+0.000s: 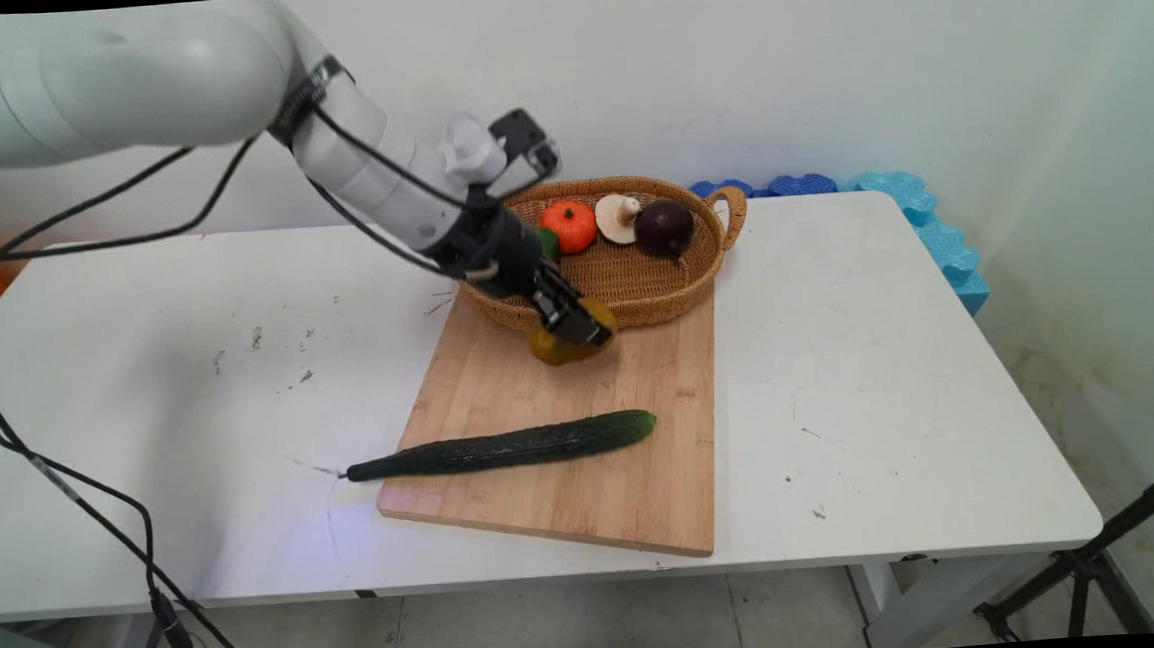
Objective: Place the picked object on the cutting board
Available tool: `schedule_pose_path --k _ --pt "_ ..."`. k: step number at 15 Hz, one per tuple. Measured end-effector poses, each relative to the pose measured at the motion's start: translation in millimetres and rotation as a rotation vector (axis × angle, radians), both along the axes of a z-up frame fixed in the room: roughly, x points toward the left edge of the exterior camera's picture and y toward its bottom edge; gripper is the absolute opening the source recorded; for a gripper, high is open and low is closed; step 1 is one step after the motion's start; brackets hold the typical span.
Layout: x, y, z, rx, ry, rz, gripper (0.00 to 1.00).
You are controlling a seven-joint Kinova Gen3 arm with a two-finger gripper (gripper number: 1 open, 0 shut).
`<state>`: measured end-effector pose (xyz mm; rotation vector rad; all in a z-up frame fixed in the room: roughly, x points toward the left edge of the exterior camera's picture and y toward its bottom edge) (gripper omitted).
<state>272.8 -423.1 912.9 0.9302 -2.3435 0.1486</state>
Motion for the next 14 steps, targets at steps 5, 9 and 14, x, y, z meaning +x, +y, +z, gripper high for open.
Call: schedule_pose_path --k 5,9,14 --pt "-6 -3 -40 -0.007 -0.033 -0.019 0.00" --pt "-12 -5 -58 -0.011 -0.043 -0.030 0.00" --pt "-19 -10 -75 -0.020 -0.049 -0.040 0.00"
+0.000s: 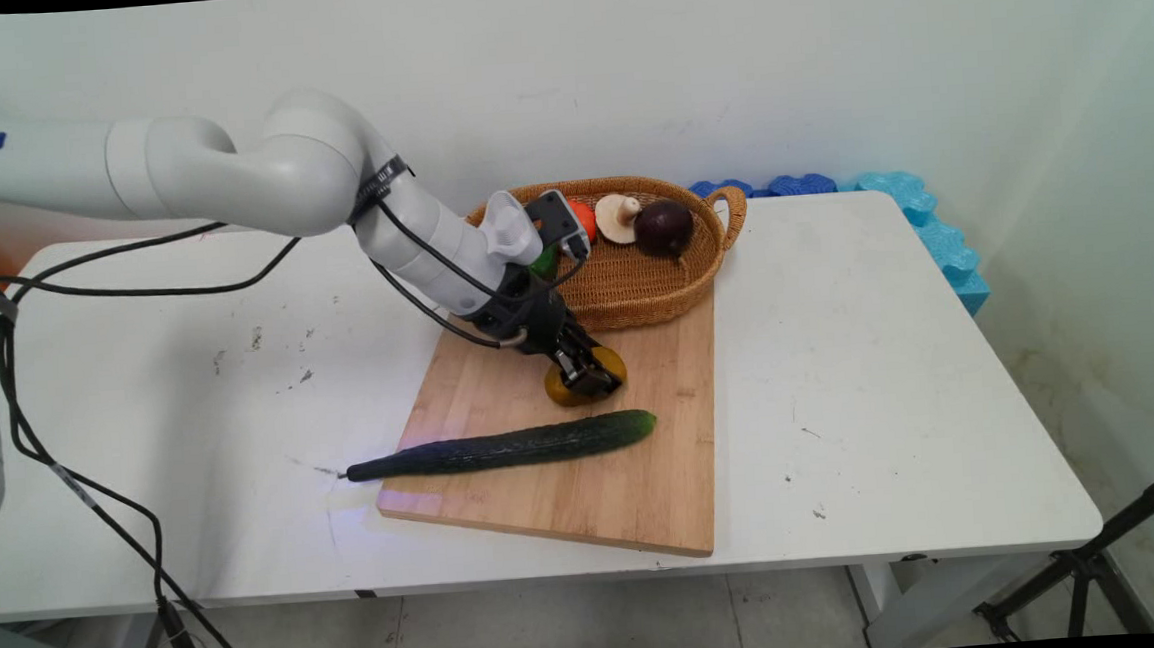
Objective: Place the picked object on the cutting board
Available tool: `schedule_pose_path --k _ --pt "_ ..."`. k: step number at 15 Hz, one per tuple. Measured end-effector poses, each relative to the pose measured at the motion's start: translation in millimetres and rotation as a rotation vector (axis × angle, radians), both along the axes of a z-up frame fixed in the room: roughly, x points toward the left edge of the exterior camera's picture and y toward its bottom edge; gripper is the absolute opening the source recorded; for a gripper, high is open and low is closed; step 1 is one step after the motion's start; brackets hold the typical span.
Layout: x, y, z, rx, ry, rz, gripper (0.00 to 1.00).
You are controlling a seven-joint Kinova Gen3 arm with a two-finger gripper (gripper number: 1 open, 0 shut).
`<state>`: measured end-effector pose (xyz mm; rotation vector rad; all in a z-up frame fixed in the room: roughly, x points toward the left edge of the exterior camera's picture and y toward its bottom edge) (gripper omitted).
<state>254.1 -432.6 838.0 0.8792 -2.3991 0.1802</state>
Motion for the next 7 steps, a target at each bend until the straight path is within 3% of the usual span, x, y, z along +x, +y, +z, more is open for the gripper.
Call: schedule_pose_path --k 3,4,7 --pt "-1.9 -2.7 -4.2 -0.006 0.001 -0.002 0.00" --pt "-2.5 -3.8 -5.4 -0.009 0.003 -0.003 1.00" --pt "-4.3 -6.9 -5.0 -0.025 0.013 -0.009 1.00"
